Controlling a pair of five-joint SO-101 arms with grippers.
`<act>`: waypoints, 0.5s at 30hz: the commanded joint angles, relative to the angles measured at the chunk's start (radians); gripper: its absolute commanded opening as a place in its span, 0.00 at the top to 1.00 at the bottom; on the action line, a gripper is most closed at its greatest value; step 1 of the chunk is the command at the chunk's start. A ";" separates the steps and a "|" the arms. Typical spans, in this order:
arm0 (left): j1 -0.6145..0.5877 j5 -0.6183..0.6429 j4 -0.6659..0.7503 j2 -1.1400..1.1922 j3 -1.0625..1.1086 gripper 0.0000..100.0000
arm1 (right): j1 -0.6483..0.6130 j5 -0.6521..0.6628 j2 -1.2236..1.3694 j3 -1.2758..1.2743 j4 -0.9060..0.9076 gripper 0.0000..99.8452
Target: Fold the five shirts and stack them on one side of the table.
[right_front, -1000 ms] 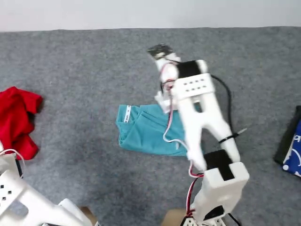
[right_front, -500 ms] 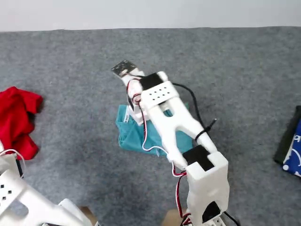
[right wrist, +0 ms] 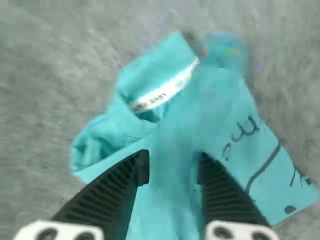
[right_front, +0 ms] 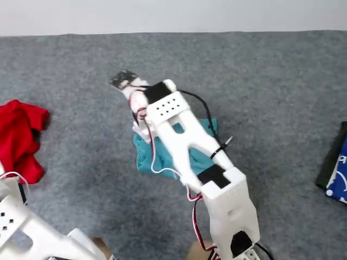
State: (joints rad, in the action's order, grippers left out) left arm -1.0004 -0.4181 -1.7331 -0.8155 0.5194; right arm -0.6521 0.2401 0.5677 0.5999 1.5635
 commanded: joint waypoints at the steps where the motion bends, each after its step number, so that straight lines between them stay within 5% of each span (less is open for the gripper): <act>1: 0.006 0.008 -0.018 -0.017 -0.004 1.00 | -0.048 0.015 -0.008 0.141 0.058 0.80; 10: 0.006 0.008 -0.018 -0.017 -0.004 1.00 | -0.028 0.072 -0.008 0.189 0.166 0.80; 15: 0.008 0.008 -0.018 -0.017 -0.004 1.00 | 0.067 0.143 -0.008 0.184 0.228 0.97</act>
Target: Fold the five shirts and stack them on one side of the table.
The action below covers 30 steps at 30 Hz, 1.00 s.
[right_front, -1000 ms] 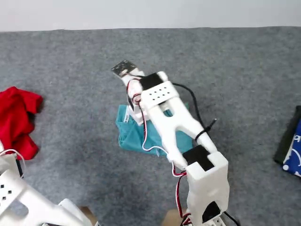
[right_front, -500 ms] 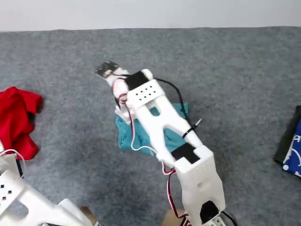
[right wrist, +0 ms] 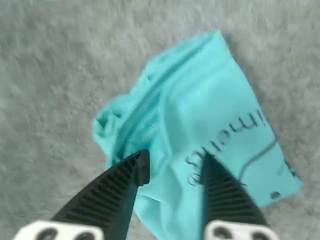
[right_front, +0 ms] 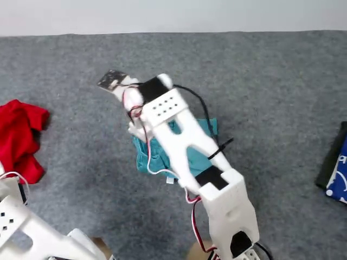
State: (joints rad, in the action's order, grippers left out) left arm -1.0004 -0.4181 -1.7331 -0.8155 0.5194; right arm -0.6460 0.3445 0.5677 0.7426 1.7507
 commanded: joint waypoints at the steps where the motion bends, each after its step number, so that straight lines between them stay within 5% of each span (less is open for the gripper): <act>1: 0.008 0.008 -0.017 -0.017 -0.004 1.00 | 0.082 0.043 -0.008 0.041 0.042 1.00; 16: 0.008 0.008 -0.014 -0.017 -0.004 1.00 | 0.140 0.072 -0.093 -0.351 0.036 0.99; 30: 0.083 0.008 -0.014 -0.017 -0.005 1.00 | -0.222 0.023 -0.102 -0.347 0.018 0.99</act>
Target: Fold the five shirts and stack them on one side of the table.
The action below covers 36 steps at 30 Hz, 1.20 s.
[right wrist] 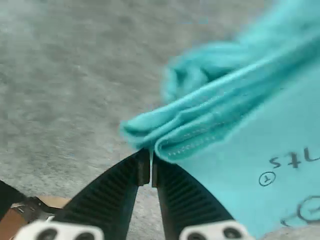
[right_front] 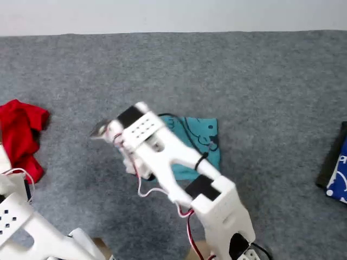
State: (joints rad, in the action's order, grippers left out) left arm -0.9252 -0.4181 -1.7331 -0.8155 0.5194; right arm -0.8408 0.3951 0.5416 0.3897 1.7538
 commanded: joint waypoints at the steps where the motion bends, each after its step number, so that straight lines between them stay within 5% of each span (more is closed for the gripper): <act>1: 0.008 0.008 -0.015 -0.017 -0.005 1.00 | -0.025 -0.031 -0.077 0.011 0.021 0.99; 13: 0.008 0.008 -0.012 -0.017 -0.005 1.00 | 0.111 -0.026 -0.185 0.041 0.041 0.99; 29: 0.008 0.008 -0.011 -0.017 -0.005 1.00 | -0.058 -0.028 0.002 0.043 -0.005 0.99; 36: 0.008 0.008 -0.011 -0.017 -0.005 1.00 | -0.012 -0.026 -0.038 0.112 0.042 0.99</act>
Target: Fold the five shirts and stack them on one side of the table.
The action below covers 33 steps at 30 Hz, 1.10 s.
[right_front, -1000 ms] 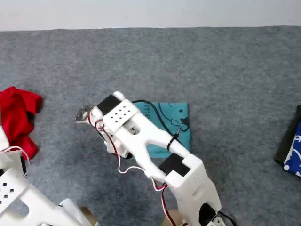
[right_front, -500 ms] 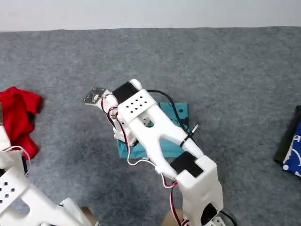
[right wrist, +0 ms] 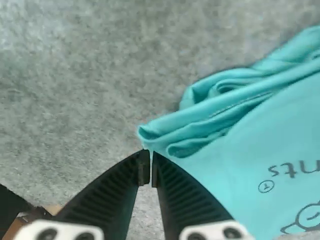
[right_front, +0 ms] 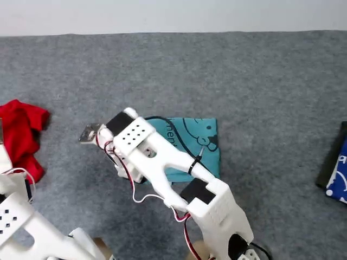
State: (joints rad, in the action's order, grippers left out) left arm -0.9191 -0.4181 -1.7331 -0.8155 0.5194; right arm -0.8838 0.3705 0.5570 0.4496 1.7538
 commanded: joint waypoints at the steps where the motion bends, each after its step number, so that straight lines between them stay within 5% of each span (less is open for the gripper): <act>1: 0.002 0.008 -0.011 -0.017 -0.005 1.00 | 0.036 -0.002 -0.073 0.052 0.041 0.99; 11: 0.005 0.008 -0.011 -0.017 -0.005 1.00 | 0.116 -0.003 -0.120 0.052 0.025 0.99; 19: 0.005 0.008 -0.012 -0.017 -0.005 1.00 | 0.047 -0.005 0.004 0.054 -0.067 0.99; 33: 0.005 0.008 -0.012 -0.017 -0.004 1.00 | 0.053 -0.008 -0.073 0.167 0.041 0.99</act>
State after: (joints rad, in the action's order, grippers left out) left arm -0.9191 -0.4181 -1.7331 -0.8155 0.5194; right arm -0.8623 0.3705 0.5754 0.5631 1.7538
